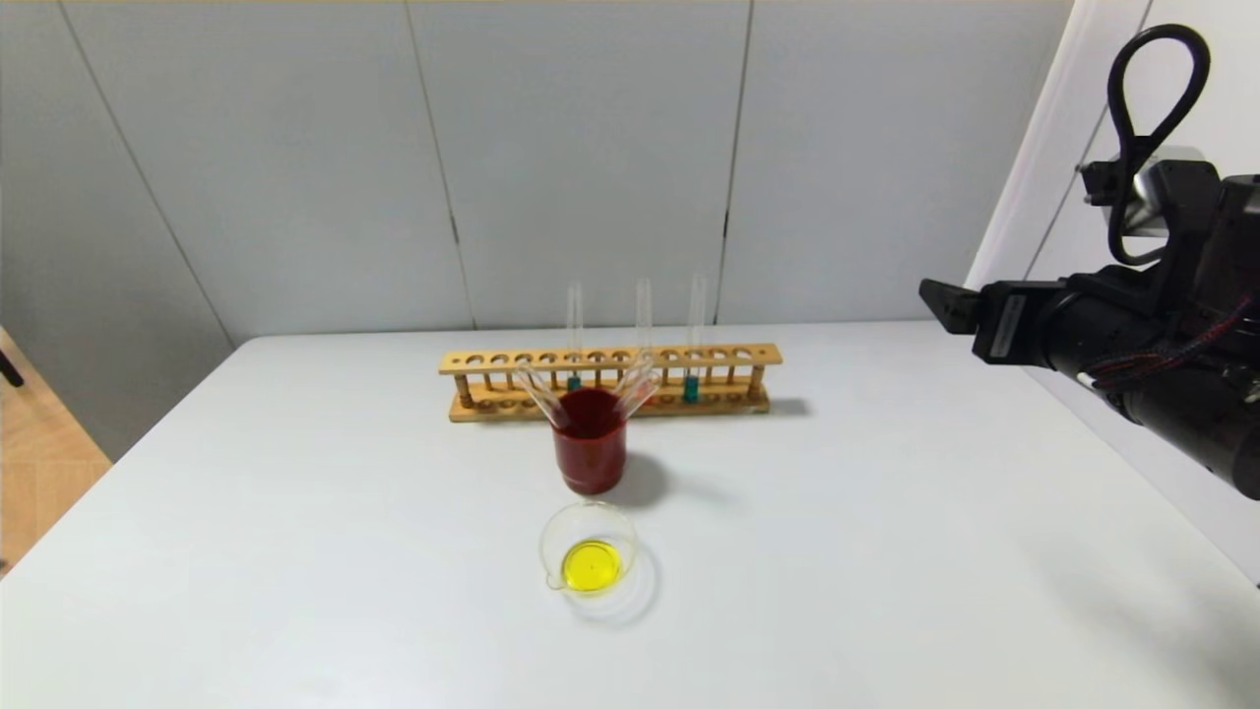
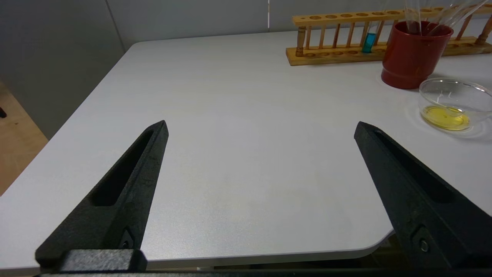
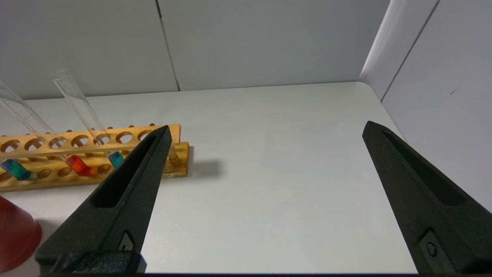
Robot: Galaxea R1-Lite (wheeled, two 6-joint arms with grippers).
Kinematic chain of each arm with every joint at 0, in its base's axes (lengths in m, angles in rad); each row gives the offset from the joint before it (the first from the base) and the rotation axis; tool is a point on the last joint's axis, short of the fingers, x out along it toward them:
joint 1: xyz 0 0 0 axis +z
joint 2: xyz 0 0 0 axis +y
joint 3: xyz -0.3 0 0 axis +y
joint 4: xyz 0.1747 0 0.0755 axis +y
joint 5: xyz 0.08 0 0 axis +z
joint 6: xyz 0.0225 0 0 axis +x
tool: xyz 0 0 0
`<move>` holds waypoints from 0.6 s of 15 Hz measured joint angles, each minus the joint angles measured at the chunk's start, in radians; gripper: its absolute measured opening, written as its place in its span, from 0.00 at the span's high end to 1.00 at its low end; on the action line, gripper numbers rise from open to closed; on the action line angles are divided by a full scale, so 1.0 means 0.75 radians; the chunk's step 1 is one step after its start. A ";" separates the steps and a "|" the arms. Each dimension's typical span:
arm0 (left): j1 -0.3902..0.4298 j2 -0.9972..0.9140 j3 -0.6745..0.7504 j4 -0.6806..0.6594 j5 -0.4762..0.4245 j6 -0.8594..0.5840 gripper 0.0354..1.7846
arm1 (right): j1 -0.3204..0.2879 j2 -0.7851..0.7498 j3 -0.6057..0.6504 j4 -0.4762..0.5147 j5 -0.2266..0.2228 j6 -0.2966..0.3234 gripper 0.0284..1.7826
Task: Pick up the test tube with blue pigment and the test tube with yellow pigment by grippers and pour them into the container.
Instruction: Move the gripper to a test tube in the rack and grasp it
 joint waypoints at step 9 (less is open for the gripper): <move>0.000 0.000 0.000 -0.001 0.000 -0.001 0.04 | 0.026 0.245 -0.292 -0.001 0.031 -0.005 0.02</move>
